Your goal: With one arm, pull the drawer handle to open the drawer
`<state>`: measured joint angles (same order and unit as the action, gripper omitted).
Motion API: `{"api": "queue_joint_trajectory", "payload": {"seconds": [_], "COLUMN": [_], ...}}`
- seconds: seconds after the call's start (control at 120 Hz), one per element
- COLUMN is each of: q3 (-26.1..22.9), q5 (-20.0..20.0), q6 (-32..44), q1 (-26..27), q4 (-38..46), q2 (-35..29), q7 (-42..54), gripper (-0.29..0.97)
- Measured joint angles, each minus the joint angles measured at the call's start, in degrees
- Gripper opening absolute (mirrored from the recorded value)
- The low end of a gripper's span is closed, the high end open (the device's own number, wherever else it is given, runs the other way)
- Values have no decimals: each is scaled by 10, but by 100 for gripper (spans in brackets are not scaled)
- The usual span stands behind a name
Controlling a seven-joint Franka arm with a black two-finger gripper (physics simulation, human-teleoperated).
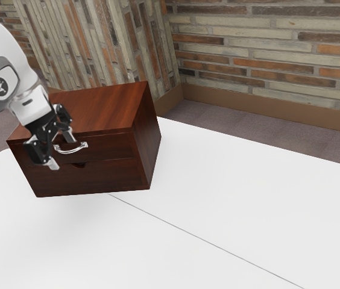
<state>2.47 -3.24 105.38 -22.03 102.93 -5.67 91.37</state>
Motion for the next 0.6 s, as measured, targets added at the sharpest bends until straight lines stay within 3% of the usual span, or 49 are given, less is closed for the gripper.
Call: {"api": "queue_joint_trajectory", "payload": {"seconds": [0.392, 0.6], "q3": [4, 17], "q5": [-8, -7], "q6": [20, 35], "q1": [0, 13], "q4": [-17, -3], "q2": [25, 25], "q7": [-16, -23], "gripper": [68, 58]}}
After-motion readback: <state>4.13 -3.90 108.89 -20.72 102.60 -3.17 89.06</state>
